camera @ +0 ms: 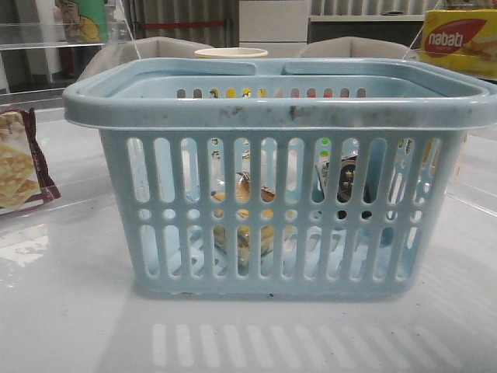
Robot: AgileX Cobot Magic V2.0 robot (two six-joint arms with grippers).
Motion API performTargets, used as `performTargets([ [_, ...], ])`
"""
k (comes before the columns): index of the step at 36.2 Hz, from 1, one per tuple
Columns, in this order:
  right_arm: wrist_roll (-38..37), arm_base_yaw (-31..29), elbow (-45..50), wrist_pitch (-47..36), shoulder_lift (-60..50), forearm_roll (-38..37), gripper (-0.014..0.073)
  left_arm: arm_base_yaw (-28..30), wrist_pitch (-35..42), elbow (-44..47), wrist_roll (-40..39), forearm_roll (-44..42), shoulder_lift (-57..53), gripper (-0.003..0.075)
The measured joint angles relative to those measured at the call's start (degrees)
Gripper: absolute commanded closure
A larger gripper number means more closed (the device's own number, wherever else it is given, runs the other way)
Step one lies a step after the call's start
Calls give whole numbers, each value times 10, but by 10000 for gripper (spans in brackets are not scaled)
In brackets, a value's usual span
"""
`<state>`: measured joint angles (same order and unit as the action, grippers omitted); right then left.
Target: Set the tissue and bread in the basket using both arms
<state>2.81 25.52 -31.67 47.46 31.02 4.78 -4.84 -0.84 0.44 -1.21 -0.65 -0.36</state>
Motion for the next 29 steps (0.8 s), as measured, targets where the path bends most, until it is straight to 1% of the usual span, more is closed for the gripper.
performTargets([
  [16, 0, 0, 0, 0, 0, 0, 564, 0, 1, 0, 0, 0, 0, 629],
  [19, 0, -8, 10, -13, -18, 0, 564, 0, 1, 0, 0, 0, 0, 629],
  [22, 0, -48, 46, -66, -69, -2, 564, 0, 1, 0, 0, 0, 0, 629],
  [25, 1, -111, 110, -161, -138, -3, 564, 0, 1, 0, 0, 0, 0, 629],
  [29, 1, -175, 190, -263, -211, -4, 564, 0, 1, 0, 0, 0, 0, 629],
])
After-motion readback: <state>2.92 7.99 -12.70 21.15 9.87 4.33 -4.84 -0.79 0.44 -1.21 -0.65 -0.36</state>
